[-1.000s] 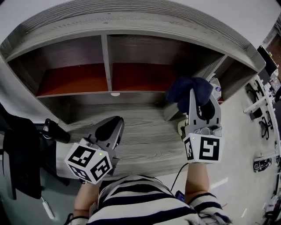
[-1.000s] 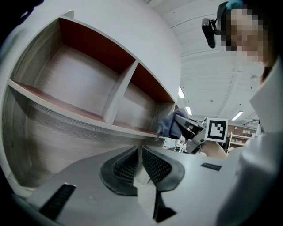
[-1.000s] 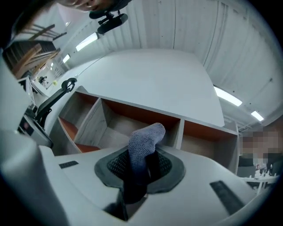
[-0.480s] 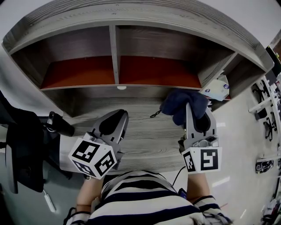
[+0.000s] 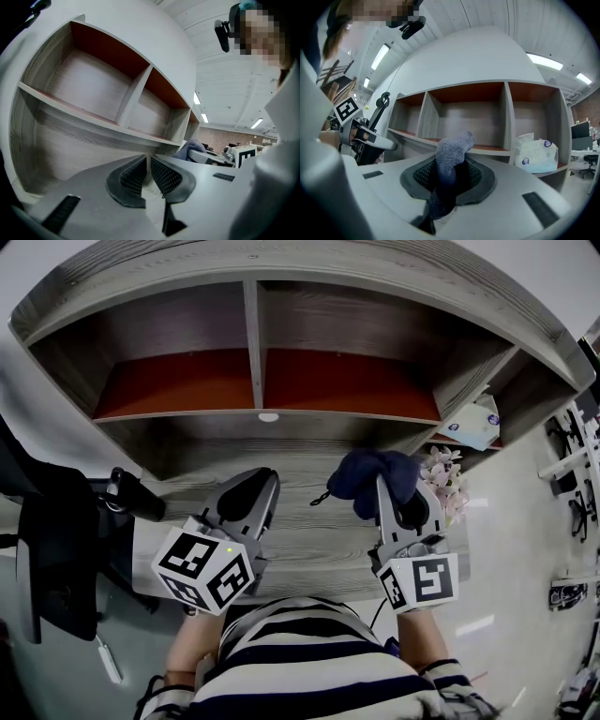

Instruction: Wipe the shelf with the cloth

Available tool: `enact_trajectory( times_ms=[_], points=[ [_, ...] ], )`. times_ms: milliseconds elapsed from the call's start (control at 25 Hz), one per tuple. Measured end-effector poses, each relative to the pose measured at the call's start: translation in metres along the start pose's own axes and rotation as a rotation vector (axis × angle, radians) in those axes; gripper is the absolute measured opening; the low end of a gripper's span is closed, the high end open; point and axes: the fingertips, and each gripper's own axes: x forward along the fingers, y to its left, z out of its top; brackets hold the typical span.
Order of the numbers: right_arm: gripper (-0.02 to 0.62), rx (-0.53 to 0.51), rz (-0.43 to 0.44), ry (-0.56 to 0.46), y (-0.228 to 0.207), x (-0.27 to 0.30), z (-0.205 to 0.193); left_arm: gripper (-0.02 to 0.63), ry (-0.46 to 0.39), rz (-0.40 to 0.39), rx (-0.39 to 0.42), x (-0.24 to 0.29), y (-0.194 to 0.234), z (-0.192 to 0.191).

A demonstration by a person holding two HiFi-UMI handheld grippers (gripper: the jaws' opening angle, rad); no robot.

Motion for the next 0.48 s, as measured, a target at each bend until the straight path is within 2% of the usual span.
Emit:
enact_trajectory(
  times_ms=[200, 480],
  points=[
    [0.091, 0.013, 0.018, 0.036, 0.009, 0.001, -0.017, 0.04, 0.003, 0.011, -0.01, -0.002, 0.003, -0.003],
    [0.089, 0.087, 0.047, 0.102, 0.016, 0.003, -0.043, 0.04, 0.011, 0.026, -0.027, -0.004, 0.007, -0.009]
  ],
)
